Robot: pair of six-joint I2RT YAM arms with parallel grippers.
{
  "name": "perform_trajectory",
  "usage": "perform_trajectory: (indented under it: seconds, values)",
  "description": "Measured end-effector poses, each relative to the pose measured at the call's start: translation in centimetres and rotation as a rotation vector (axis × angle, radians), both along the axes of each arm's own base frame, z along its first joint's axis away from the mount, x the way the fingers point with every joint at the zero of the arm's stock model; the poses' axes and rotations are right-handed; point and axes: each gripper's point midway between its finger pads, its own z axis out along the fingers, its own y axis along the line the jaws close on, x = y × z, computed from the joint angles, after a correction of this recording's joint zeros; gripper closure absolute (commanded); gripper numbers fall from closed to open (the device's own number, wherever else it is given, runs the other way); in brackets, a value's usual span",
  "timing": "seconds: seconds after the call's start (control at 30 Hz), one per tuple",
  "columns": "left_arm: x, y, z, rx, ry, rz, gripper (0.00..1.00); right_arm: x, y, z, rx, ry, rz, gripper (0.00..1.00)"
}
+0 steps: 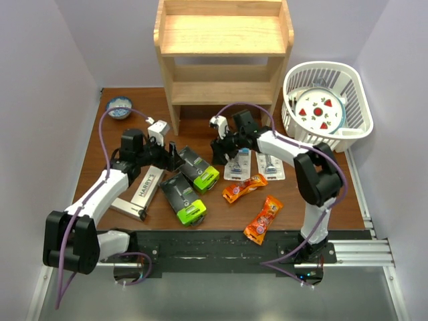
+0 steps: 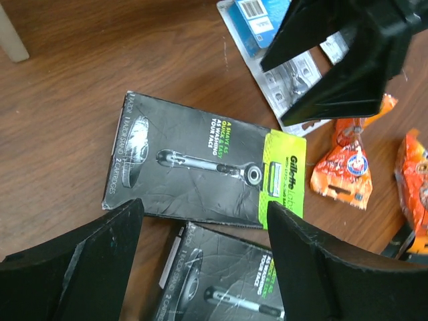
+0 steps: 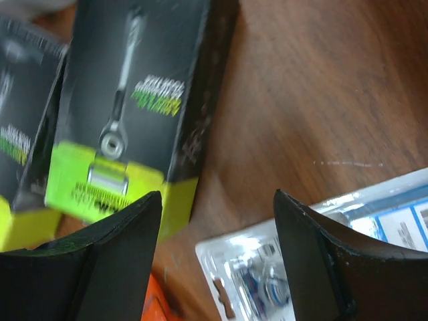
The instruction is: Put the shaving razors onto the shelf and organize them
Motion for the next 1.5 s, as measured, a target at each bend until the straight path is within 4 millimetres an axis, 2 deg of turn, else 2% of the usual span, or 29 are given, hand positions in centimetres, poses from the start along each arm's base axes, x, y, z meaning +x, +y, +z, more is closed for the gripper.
perform_trajectory:
  seconds: [0.13,0.37,0.5,0.6,0.8,1.0,1.23,1.5]
  values:
    - [0.6,0.1,-1.7,-0.020,0.041,0.051,0.22,1.7,1.4,-1.1,0.031,0.089,-0.114,0.29]
    - [2.3,0.2,-5.8,-0.021,0.151,0.129,0.37,1.8,3.0,-0.7,0.066,0.148,-0.169,0.30]
    - [3.9,0.1,-5.4,-0.027,0.155,0.160,0.39,1.5,3.3,-0.6,0.069,0.164,-0.177,0.30]
    - [4.3,0.7,-5.3,-0.002,0.182,0.199,0.39,1.5,3.4,-0.5,0.078,0.173,-0.190,0.29]
    - [3.3,2.1,-4.7,0.063,0.223,0.252,0.39,1.3,3.2,-0.8,0.079,0.187,-0.210,0.29]
    - [2.7,2.0,-6.3,0.076,0.285,0.243,0.46,1.0,2.8,-1.1,0.067,0.193,-0.229,0.28]
    - [6.4,-0.5,-6.5,0.016,0.268,0.162,0.46,0.4,2.3,-0.6,0.064,0.187,-0.229,0.32]
    - [10.6,-4.5,-7.1,-0.048,0.189,0.098,0.43,-0.5,1.2,-1.7,0.023,0.202,-0.253,0.35]
